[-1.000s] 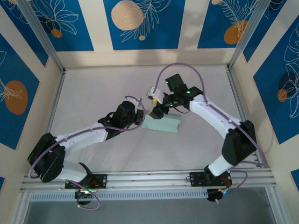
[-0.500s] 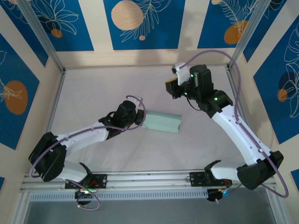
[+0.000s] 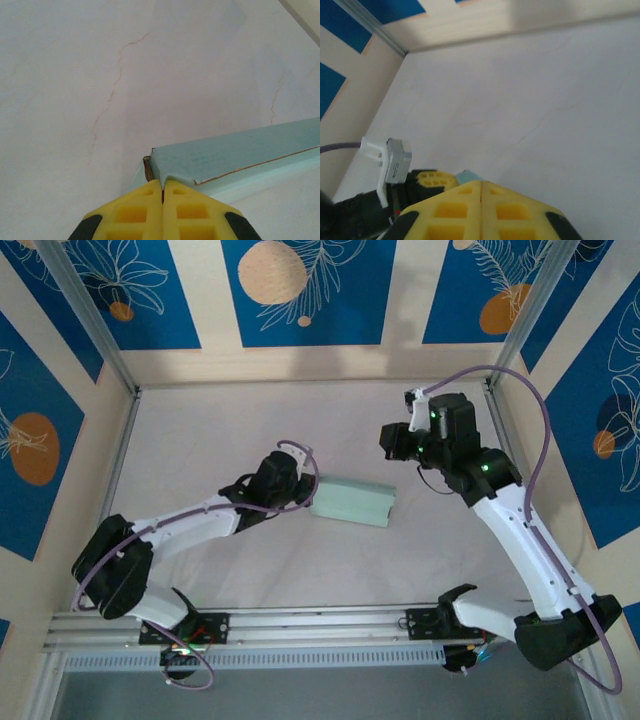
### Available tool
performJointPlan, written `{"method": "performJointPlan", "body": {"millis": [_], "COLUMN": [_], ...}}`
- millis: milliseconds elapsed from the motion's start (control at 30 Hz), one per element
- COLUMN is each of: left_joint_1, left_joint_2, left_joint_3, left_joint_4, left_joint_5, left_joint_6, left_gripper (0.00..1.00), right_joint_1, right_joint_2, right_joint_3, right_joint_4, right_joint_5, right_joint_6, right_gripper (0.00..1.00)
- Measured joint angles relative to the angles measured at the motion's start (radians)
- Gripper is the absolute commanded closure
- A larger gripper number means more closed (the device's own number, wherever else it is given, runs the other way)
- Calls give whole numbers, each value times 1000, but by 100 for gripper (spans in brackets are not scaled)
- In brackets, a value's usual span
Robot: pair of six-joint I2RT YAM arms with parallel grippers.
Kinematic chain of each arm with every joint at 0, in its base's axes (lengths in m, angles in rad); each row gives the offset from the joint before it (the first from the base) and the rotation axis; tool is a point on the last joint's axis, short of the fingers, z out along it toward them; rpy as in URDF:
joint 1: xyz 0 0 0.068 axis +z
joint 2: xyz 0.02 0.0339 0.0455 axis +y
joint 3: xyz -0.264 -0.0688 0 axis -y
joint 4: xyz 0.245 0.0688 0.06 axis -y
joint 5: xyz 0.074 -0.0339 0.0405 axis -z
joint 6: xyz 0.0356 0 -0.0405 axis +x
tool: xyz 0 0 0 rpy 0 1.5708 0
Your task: Fold the paper box
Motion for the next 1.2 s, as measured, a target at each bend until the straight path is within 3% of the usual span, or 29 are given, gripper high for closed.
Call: {"method": "performJointPlan", "body": {"millis": [133, 367, 800, 1033, 1200], "left_joint_1": [-1, -2, -2, -2, -3], "left_joint_2": [-36, -51, -58, -90, -131], "left_joint_3": [-16, -21, -18, -18, -19], "left_joint_4": [-21, -34, -36, -88, -181], "left_joint_5": [25, 37, 37, 61, 92], "left_joint_6": [0, 0, 0, 0, -17], "left_gripper": [100, 100, 100, 89, 74], "right_joint_1": [26, 193, 254, 269, 268], "right_joint_2": [56, 166, 340, 340, 333], "right_joint_3": [0, -74, -77, -134, -155], "right_joint_4": [-39, -71, -66, -16, 23], "right_joint_5": [-39, -4, 79, 87, 82], "right_joint_6": [38, 128, 201, 219, 230], "right_gripper": [100, 100, 100, 100, 100]}}
